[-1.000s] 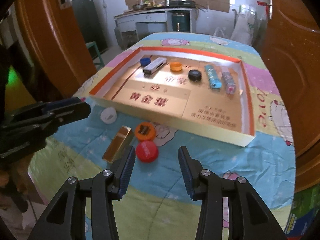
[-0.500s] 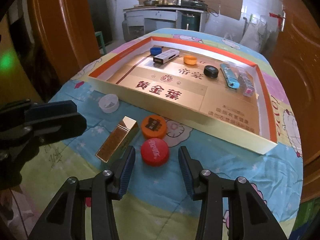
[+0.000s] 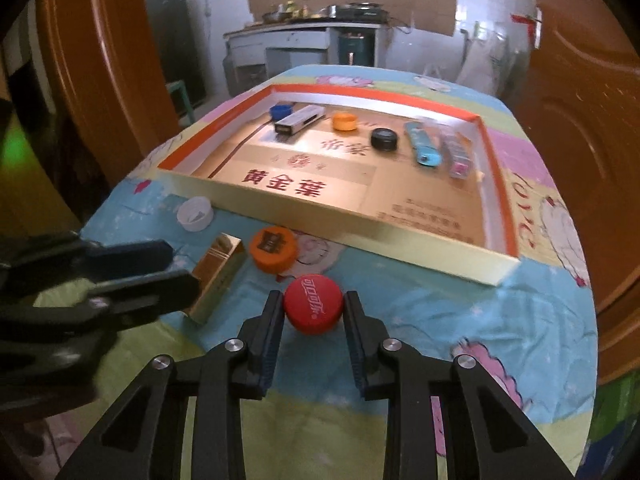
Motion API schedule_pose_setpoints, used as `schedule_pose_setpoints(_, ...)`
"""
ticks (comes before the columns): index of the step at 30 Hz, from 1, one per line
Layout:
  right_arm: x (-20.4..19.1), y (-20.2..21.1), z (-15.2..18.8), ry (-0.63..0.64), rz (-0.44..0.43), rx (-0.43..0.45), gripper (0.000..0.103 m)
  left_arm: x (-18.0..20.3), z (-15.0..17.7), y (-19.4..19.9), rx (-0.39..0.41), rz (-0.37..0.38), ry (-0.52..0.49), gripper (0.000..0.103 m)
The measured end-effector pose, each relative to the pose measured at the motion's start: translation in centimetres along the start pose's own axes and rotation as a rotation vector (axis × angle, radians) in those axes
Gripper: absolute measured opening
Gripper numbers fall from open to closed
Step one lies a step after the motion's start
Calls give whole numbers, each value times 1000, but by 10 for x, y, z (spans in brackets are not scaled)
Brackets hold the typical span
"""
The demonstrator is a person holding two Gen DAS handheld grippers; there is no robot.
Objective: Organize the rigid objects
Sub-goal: 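Grasp the red Coca-Cola cap with the right tool while the left tool grasps the gold box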
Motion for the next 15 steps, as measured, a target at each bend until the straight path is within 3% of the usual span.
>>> schedule_pose_setpoints(11,15,24,15,-61,-10,39,31,8,7,-31,-41,-149,-43,33)
schedule_pose_setpoints(15,15,25,18,-68,-18,41,31,4,10,-28,-16,-146,-16,30)
Point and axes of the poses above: each gripper's, at about its wrist camera, not at the fingertips, and y roughly against the way its jaws point, x to its right, z to its underside, the point moved 6 cm from there along -y, roughly the way its jaws point, and after that the axes turned 11 degrees about -z, right-handed, at the moved point
